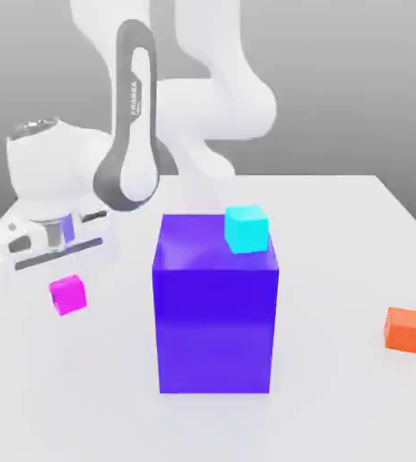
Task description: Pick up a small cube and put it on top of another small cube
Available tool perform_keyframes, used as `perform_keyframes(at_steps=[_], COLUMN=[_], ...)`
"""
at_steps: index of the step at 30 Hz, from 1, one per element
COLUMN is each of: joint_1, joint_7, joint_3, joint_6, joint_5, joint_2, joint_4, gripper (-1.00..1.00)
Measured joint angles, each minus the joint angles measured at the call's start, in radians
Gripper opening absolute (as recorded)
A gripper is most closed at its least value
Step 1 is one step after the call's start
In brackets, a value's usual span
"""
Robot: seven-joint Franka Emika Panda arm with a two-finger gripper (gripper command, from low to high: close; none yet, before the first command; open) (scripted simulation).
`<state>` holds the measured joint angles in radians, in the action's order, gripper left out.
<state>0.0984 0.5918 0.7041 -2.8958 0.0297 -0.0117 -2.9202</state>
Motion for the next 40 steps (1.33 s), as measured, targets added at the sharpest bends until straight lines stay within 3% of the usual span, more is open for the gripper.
perform_keyframes(at_steps=[5,12,19,31,34,35,40], joint_1=[0.04,0.013,-0.027,-0.038,-0.008,0.005,0.005], joint_7=[-0.124,-0.488,-0.773,-1.213,-1.222,-1.213,-1.213], joint_3=[-0.018,-0.037,-0.073,-0.188,-0.235,-0.254,-0.254], joint_6=[0.009,0.132,0.257,0.493,0.454,0.428,0.428], joint_5=[0.131,0.138,-0.01,-0.346,-0.419,-0.439,-0.439], joint_2=[-0.039,0.065,0.212,0.488,0.583,0.616,0.616], joint_4=[-0.01,0.223,0.476,0.917,0.962,0.968,0.968], gripper=[-1.0,-1.0,-1.0,-1.0,-1.0,1.0,1.0])
